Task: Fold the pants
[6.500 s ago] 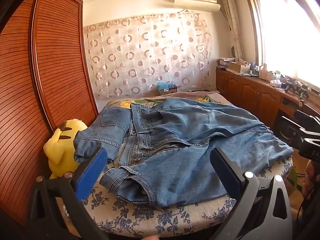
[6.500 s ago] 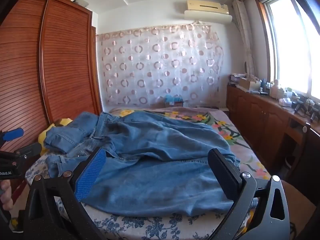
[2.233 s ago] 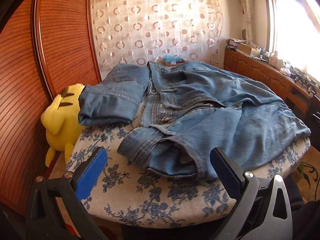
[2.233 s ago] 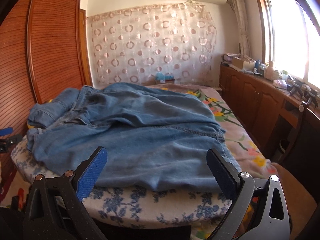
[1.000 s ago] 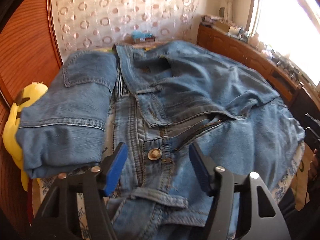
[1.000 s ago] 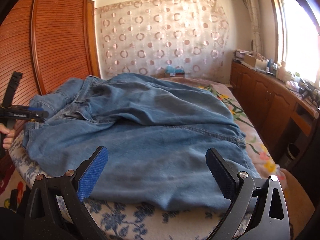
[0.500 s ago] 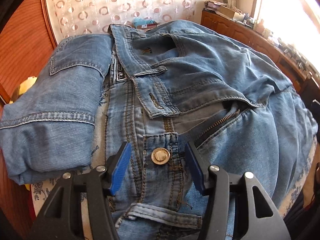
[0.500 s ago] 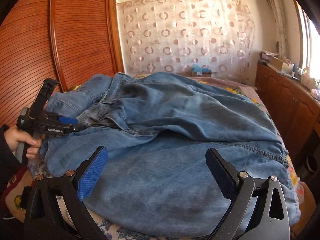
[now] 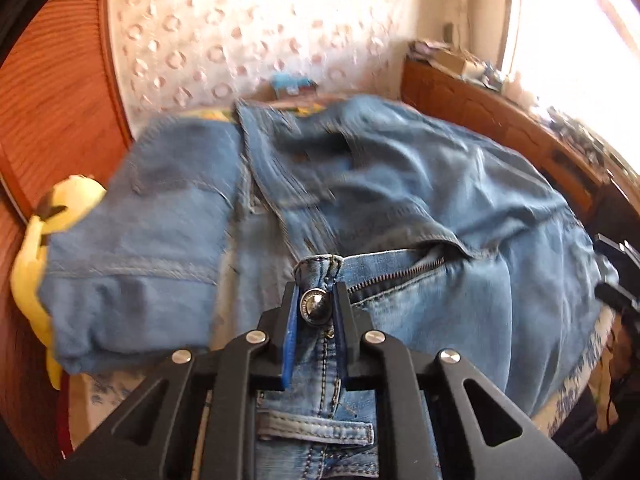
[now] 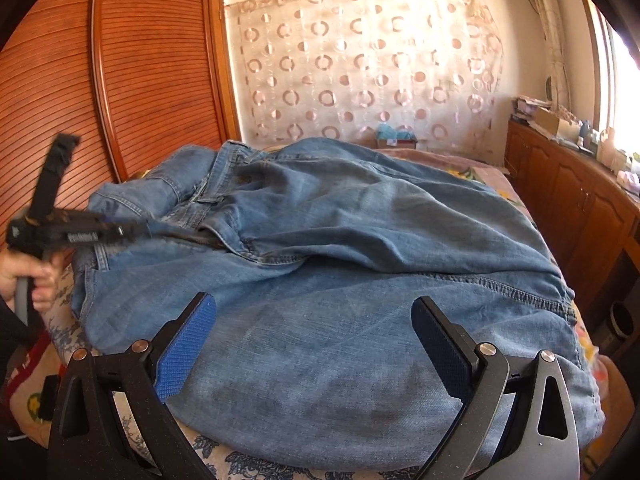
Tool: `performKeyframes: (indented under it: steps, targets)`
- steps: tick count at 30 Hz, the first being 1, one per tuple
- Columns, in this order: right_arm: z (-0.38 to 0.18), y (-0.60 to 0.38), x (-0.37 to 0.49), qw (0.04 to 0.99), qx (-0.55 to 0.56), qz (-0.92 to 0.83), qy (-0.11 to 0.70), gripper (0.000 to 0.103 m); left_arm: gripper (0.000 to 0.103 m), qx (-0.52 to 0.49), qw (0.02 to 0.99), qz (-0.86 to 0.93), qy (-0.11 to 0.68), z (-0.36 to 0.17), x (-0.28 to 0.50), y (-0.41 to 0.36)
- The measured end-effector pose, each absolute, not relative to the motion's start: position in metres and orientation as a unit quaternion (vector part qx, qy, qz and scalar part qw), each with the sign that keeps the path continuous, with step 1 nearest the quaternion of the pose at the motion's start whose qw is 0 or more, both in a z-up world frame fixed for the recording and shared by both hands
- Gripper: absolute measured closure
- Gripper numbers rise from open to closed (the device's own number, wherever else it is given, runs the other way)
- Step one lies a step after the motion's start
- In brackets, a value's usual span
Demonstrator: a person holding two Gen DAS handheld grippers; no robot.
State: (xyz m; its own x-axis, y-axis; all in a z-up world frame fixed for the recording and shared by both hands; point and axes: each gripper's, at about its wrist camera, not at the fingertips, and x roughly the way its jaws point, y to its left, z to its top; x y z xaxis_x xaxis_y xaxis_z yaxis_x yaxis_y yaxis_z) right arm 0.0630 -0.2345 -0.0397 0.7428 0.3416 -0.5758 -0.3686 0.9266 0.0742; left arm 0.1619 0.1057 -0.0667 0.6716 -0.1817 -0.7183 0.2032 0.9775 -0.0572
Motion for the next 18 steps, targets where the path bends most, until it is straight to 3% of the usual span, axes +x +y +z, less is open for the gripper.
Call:
performKeyframes:
  steps: [10,16,18]
  targets:
    - [-0.038,-0.232,0.062,0.933,-0.028,0.193,0.303,0.003,0.082,0.056,0.902,-0.045,0.425,-0.096,0.197,0.103]
    - [-0.039,-0.228,0.064,0.931,-0.034,0.196,0.305,0.003,0.069,0.031,0.906,-0.054,0.419,-0.092,0.188,0.110]
    - [-0.039,-0.225,0.068,0.930,-0.037,0.200,0.307,0.003,0.059,0.030,0.909,-0.058,0.412,-0.089,0.184,0.113]
